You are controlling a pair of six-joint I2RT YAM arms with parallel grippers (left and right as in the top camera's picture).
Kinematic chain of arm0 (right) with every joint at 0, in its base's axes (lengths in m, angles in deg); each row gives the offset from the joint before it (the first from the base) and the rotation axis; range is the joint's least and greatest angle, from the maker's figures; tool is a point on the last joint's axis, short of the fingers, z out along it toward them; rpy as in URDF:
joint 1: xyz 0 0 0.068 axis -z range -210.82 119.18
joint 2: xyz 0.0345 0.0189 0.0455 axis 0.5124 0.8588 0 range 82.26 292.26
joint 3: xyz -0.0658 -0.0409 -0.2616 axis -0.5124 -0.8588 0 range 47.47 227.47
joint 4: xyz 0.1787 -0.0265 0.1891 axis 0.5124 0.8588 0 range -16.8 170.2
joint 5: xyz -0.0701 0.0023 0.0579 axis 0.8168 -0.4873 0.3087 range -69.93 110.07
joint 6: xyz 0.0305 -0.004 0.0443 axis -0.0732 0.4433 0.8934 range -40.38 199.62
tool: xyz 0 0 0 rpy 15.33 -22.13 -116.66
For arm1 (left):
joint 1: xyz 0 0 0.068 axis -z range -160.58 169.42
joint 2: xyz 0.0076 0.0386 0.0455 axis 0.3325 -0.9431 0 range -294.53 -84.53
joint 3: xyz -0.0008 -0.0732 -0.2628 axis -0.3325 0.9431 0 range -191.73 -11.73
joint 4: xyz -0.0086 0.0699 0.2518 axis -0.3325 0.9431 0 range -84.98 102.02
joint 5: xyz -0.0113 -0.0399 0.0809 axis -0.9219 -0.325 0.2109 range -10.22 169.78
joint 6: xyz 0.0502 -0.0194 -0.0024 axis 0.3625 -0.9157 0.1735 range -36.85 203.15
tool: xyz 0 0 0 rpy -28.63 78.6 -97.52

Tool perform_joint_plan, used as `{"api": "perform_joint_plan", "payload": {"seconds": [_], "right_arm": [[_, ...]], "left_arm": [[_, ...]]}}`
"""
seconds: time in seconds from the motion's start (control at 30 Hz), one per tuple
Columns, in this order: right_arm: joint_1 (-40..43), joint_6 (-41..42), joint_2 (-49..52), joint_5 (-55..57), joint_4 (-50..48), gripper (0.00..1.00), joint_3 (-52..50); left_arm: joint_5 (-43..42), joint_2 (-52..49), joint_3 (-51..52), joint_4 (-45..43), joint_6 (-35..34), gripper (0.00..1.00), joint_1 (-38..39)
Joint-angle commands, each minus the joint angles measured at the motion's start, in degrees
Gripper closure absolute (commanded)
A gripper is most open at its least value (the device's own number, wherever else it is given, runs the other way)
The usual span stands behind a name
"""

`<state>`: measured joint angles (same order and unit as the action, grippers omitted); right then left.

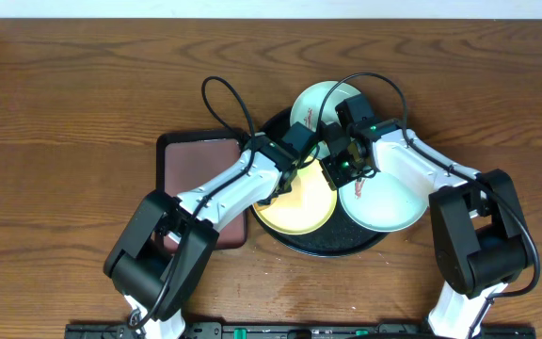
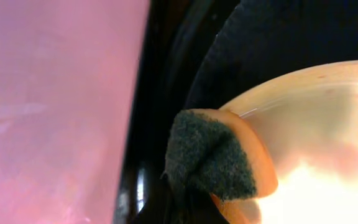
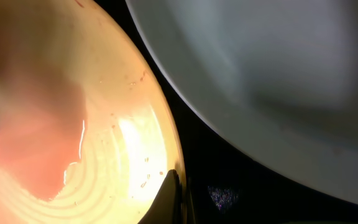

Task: Clean dirty plates on tray and stack at the side
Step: 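Scrub the yellow plate rim with the sponge in the left gripper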

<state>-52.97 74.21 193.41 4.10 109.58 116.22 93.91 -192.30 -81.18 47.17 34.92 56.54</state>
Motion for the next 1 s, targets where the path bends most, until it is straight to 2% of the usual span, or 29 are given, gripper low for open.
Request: {"api": "perform_joint_plan", "payload": {"seconds": [0.0, 0.1, 0.2, 0.47, 0.6, 0.7, 0.97], "right_arm": [[-0.5, 0.0, 0.94, 1.16, 0.92, 0.99, -0.5], [-0.5, 0.0, 0.94, 1.16, 0.9, 0.99, -0.5], [-0.5, 0.0, 0.94, 1.14, 0.9, 0.99, -0.5], [-0.5, 0.0, 0.94, 1.14, 0.9, 0.99, -0.48], [-0.39, 0.0, 0.94, 1.14, 0.94, 0.99, -0.48], [-0.46, 0.02, 0.94, 1.14, 0.94, 0.99, -0.48], [-0.42, 0.0, 0.92, 1.16, 1.4, 0.99, -0.22]], "left_arm": [[-5.38, 1.16, 0.96, -2.75, -0.31, 0.93, -1.11], [-16.68, 1.07, 0.96, -8.57, -0.31, 0.93, -1.09], [-21.86, 1.03, 0.96, -12.41, -0.33, 0.93, -0.24], [-17.97, -0.52, 1.7, -12.76, -0.33, 0.92, 1.42], [-11.37, -1.68, 1.77, -10.01, -0.33, 0.92, 1.03], [-5.33, -1.68, 1.75, -5.73, -0.33, 0.92, -0.15], [-1.18, -0.26, 0.94, 1.4, 2.34, 0.93, -6.84]]}}
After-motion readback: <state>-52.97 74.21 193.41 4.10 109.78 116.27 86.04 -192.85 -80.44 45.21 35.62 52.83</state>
